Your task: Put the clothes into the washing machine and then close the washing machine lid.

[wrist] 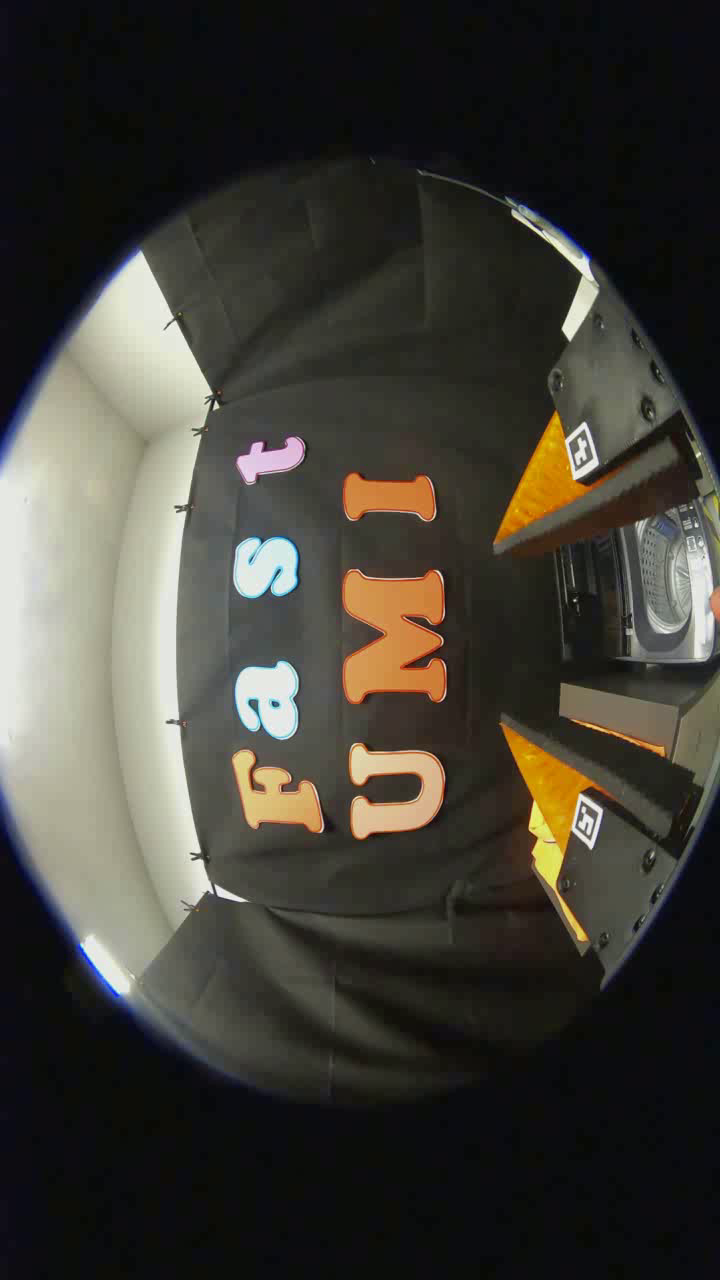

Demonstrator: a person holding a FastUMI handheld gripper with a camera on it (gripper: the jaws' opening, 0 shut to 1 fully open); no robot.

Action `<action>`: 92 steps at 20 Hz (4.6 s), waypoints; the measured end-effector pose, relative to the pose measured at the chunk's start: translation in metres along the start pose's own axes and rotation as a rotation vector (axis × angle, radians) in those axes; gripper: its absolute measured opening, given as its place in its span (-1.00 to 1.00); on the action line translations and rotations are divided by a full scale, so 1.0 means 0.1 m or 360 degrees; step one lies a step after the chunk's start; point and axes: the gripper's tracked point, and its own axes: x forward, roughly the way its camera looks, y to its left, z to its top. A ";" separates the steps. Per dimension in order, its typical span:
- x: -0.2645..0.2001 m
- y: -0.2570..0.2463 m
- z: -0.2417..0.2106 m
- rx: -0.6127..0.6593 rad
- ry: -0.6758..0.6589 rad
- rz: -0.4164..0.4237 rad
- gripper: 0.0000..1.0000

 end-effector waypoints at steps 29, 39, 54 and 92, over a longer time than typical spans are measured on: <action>0.20 0.62 0.02 -0.0039 0.0039 0.0047 0.93; 0.80 1.88 -0.41 -0.0042 0.0183 0.0283 0.94; 1.69 2.84 -2.02 0.0046 0.0801 0.0274 0.95; 1.69 2.98 -2.60 -0.0004 0.1416 0.0249 -0.83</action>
